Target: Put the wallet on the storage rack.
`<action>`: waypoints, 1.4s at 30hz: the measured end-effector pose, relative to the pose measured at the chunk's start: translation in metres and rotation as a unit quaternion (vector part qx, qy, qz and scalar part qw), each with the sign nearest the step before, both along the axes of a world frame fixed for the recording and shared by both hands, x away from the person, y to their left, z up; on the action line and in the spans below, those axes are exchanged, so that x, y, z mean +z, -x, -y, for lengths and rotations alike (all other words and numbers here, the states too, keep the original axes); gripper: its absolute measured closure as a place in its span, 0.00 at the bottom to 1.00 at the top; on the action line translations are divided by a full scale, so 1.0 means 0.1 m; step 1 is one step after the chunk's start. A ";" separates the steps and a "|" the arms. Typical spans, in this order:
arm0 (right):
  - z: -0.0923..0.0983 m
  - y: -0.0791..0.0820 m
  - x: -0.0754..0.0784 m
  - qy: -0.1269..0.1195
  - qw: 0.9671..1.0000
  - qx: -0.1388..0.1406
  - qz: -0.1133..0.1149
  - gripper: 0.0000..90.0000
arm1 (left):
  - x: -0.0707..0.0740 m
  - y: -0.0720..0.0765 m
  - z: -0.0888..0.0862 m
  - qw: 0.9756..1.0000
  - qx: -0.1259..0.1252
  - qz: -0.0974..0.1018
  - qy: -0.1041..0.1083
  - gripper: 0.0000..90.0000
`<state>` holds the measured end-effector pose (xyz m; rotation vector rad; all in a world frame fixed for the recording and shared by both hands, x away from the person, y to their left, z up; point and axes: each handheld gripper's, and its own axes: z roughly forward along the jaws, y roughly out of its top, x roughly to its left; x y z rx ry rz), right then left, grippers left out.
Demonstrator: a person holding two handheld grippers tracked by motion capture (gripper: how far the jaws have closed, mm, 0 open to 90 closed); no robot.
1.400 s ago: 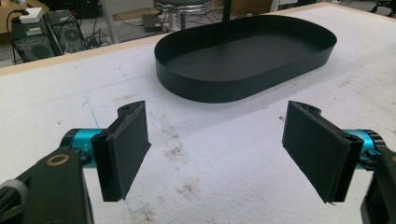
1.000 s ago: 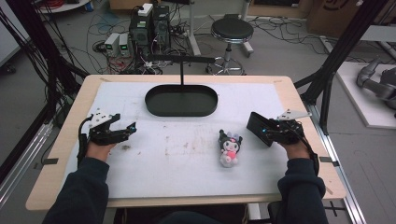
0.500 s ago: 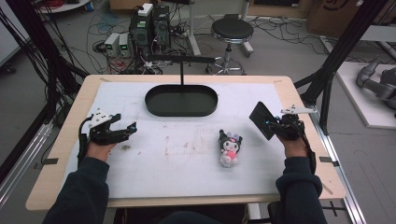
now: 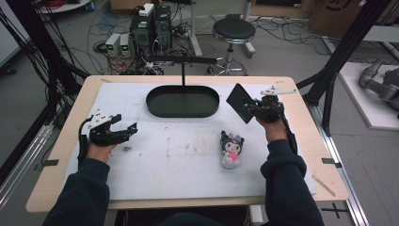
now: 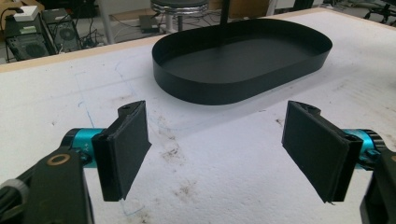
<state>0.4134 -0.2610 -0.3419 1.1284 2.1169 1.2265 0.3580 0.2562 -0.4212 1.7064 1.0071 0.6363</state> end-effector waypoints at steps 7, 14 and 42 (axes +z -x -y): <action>-0.49 -0.20 0.08 0.021 0.999 0.037 0.001 0.86 | 0.00 0.00 0.00 1.000 0.000 0.000 0.003 0.25; -1.03 -0.45 0.05 0.048 0.996 0.074 -0.005 0.86 | 0.00 0.00 -0.01 1.000 -0.001 0.001 0.004 0.25; -1.75 -1.10 -0.48 -0.006 0.996 0.044 -0.080 0.85 | 0.00 0.01 -0.04 1.000 0.005 0.002 0.004 0.26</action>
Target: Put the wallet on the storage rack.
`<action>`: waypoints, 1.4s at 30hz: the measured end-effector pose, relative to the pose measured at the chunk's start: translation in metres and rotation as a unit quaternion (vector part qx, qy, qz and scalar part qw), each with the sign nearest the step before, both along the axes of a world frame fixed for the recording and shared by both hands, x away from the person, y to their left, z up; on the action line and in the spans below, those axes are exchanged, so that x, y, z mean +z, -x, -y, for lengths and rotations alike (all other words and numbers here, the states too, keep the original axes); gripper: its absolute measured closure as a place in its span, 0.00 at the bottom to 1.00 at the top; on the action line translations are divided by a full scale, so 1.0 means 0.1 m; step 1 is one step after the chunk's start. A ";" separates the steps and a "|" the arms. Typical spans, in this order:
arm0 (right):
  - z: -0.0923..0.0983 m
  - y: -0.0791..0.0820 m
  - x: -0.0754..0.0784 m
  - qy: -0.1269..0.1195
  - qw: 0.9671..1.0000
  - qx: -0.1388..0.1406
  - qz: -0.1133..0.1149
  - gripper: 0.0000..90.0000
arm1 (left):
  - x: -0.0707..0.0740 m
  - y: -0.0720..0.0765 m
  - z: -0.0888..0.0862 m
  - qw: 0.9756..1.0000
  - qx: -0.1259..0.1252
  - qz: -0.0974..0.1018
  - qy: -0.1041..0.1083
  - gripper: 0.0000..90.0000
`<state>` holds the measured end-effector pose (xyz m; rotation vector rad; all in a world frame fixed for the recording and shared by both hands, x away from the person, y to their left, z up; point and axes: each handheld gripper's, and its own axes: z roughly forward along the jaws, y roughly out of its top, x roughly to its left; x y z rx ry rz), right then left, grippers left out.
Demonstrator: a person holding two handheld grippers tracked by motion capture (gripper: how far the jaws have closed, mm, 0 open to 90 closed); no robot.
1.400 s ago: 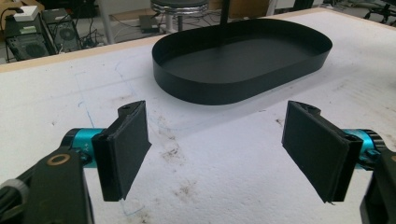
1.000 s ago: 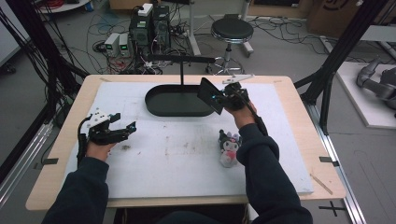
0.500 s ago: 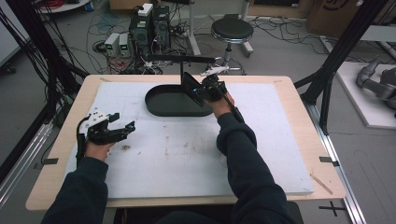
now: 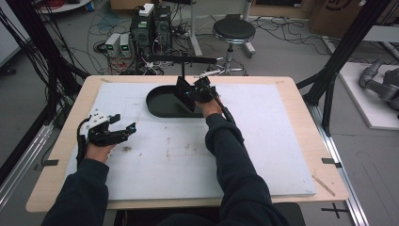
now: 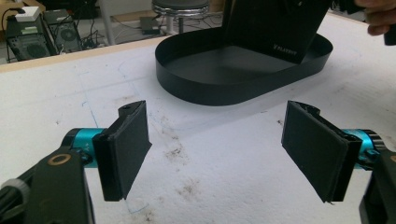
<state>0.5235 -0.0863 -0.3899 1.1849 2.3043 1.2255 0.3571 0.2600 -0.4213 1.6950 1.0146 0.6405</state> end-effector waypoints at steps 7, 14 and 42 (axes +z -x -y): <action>0.13 -0.08 -0.07 0.019 0.998 -0.062 -0.006 0.69 | 0.00 0.00 -0.01 1.000 0.002 0.000 0.002 0.26; 0.32 -0.08 0.01 0.056 0.994 -0.090 -0.010 0.60 | 0.00 0.00 0.00 1.000 0.001 0.000 0.000 0.26; 1.55 1.40 0.20 0.114 0.990 -0.076 0.044 0.24 | 0.03 0.04 -0.03 1.000 0.012 0.012 0.011 0.23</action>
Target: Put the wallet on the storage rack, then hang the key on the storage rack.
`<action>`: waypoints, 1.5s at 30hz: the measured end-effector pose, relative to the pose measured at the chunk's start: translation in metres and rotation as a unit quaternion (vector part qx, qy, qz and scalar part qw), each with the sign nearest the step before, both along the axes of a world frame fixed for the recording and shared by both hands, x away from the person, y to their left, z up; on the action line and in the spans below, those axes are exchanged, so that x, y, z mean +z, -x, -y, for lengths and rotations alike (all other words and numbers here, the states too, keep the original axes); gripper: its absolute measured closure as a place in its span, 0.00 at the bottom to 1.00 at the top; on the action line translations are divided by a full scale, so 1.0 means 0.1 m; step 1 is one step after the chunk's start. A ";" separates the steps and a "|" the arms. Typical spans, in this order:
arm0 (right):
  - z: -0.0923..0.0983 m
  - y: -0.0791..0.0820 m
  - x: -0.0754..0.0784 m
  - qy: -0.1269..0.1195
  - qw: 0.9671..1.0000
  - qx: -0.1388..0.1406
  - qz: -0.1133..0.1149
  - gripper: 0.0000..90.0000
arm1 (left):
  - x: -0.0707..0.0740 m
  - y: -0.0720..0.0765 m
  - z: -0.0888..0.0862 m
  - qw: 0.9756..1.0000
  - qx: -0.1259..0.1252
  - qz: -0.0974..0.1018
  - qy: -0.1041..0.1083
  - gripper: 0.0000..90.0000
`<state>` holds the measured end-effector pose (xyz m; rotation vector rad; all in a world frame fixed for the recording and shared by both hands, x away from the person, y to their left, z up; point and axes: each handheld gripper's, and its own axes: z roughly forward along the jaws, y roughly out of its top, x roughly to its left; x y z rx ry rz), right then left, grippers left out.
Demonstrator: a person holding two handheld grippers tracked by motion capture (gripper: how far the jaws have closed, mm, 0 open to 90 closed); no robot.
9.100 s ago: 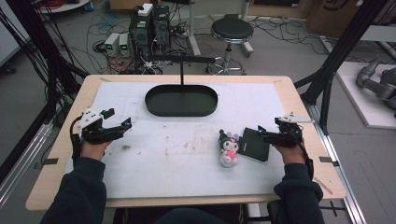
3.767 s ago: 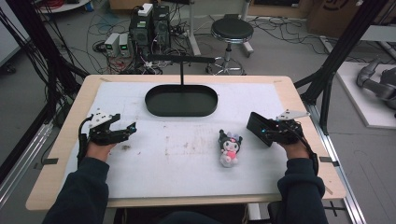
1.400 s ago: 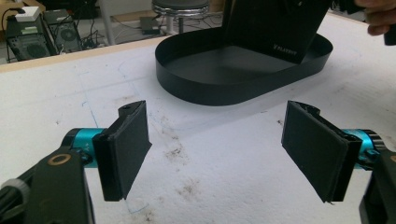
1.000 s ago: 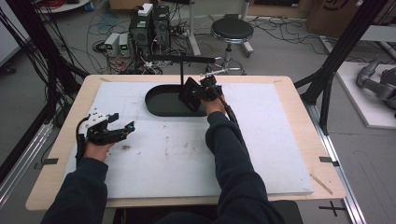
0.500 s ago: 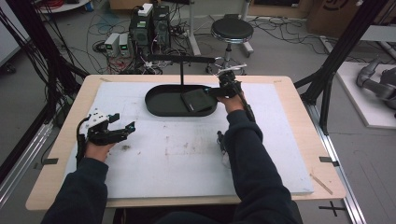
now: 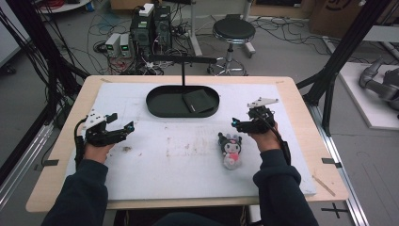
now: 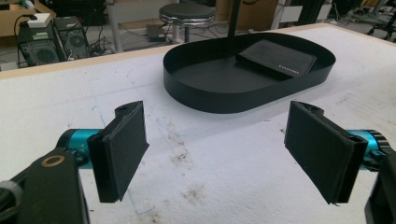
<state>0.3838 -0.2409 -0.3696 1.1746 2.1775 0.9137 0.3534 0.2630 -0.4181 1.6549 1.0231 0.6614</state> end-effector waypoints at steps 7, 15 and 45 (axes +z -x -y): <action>0.03 0.13 -0.08 -0.005 1.000 0.004 0.020 0.24 | -0.01 0.01 0.01 1.000 -0.002 -0.001 0.006 0.23; -0.12 0.26 -0.13 -0.001 1.000 0.026 0.011 0.24 | -0.01 0.00 0.00 1.000 0.002 -0.002 0.003 0.24; -0.22 0.21 -0.21 -0.012 0.996 0.089 -0.022 0.98 | -0.03 0.00 0.06 1.000 -0.006 -0.004 -0.009 0.26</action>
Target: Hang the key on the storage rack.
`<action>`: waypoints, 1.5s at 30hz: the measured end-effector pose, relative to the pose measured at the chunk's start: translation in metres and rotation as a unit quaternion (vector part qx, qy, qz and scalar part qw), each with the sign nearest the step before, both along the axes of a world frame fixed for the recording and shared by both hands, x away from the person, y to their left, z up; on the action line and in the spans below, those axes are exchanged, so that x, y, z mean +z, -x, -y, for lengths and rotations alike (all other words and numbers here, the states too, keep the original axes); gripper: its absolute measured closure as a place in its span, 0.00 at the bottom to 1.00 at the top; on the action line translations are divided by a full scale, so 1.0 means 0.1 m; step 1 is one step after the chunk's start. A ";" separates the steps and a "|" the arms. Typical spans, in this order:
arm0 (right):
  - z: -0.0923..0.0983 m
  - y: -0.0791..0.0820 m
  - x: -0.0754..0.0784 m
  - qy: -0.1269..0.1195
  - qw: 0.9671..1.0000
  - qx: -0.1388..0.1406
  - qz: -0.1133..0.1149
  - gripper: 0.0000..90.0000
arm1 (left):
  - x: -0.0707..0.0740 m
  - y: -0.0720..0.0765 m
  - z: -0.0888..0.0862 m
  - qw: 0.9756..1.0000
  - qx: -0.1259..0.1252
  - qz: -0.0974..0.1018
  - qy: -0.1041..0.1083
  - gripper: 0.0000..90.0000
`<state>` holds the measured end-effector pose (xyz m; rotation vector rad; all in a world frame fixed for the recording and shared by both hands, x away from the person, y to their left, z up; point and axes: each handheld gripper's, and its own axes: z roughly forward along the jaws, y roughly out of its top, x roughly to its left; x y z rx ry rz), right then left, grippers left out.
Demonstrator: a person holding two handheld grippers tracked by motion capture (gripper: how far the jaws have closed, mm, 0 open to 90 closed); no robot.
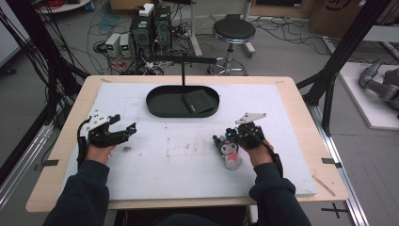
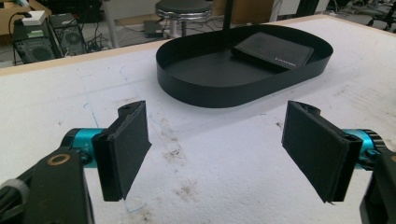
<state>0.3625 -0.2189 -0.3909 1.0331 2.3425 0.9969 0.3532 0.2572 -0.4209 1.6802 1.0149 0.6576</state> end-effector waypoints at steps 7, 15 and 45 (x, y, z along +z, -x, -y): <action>0.08 0.01 0.01 -0.021 0.998 -0.051 -0.008 0.46 | 0.00 -0.01 -0.03 1.000 0.003 -0.003 0.003 0.26; -0.06 0.07 -0.13 0.004 0.995 -0.027 -0.092 0.22 | 0.00 -0.01 -0.02 1.000 0.002 -0.003 0.003 0.26; -0.14 -0.03 -0.34 0.180 0.981 -0.069 0.012 0.37 | 0.01 0.00 -0.04 1.000 0.004 -0.001 0.002 0.29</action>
